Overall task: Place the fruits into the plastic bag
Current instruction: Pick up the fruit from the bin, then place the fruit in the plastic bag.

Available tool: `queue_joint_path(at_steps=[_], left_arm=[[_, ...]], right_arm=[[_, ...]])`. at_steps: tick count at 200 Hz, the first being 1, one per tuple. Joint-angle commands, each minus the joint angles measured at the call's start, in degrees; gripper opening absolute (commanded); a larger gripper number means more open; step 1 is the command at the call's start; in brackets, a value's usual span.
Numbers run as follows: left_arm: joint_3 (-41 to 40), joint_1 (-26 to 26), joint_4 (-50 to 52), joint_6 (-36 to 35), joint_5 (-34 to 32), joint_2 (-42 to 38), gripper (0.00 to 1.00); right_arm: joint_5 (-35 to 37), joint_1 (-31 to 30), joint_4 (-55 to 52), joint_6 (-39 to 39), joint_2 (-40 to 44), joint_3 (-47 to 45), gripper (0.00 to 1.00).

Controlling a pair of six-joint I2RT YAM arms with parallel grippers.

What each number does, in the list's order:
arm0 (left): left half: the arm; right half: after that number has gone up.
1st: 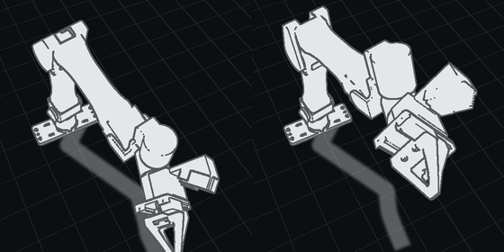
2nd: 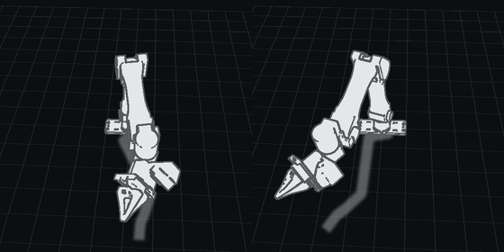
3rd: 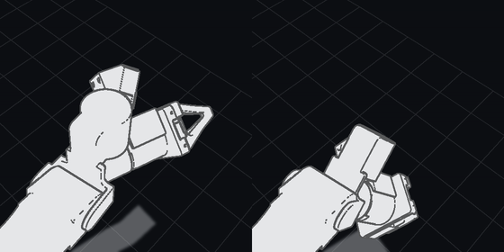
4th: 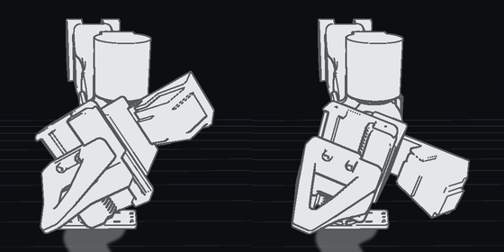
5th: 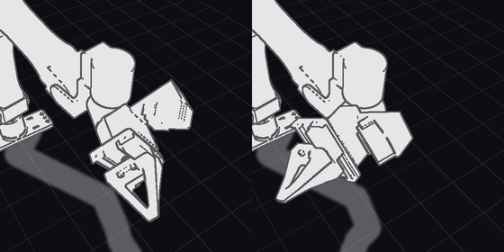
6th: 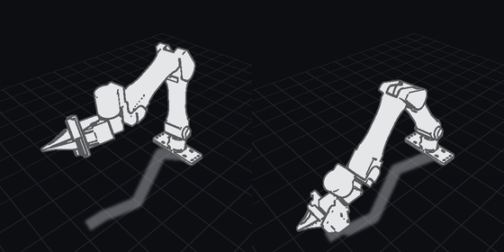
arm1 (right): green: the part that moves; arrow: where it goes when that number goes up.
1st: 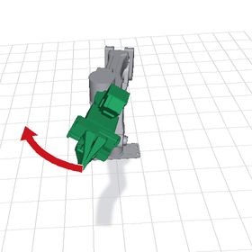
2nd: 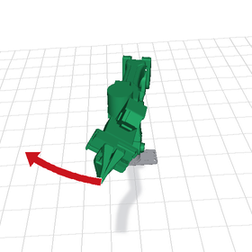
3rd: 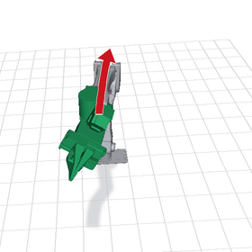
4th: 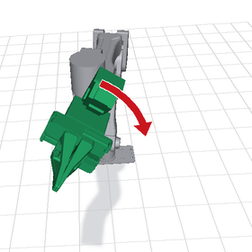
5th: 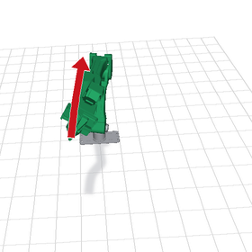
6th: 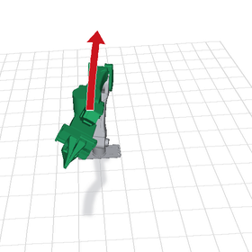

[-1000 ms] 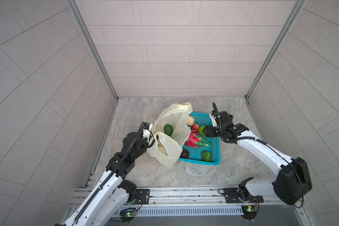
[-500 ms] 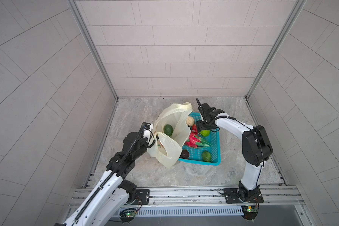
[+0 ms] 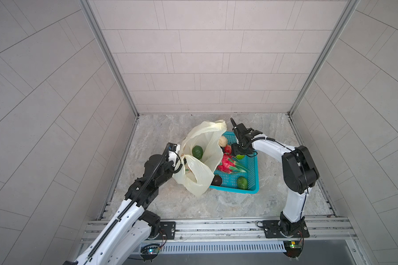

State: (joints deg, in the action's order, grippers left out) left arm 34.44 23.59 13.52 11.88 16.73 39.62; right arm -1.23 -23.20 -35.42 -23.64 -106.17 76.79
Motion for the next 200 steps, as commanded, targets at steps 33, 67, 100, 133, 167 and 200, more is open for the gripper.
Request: queue_joint_path(at_steps=[33,67,100,133,167,200], left_arm=[[0.3,-0.3,-1.6,-1.3,1.0,0.1,0.00],[0.8,-0.3,-2.3,-0.9,2.1,0.2,0.00],[1.3,-0.2,-1.9,-0.9,2.3,0.6,0.00],[1.6,-0.3,-2.1,-0.1,2.8,0.8,0.00],[2.2,-0.3,-1.4,0.6,1.7,0.2,0.00],[2.6,-0.3,-0.4,0.2,0.8,-0.9,0.00]], right_arm=[[-3.0,-0.2,-1.2,-2.6,23.5,-7.1,0.22],[-11.2,-3.4,1.6,3.4,41.0,-13.2,0.22],[-20.5,-8.6,7.5,5.8,50.5,-13.0,0.23],[-25.5,-12.6,12.6,4.6,46.2,-7.0,0.23],[-25.9,-19.1,17.8,6.4,35.0,-0.4,0.24],[-22.7,-22.2,21.1,4.7,24.9,3.0,0.24]])
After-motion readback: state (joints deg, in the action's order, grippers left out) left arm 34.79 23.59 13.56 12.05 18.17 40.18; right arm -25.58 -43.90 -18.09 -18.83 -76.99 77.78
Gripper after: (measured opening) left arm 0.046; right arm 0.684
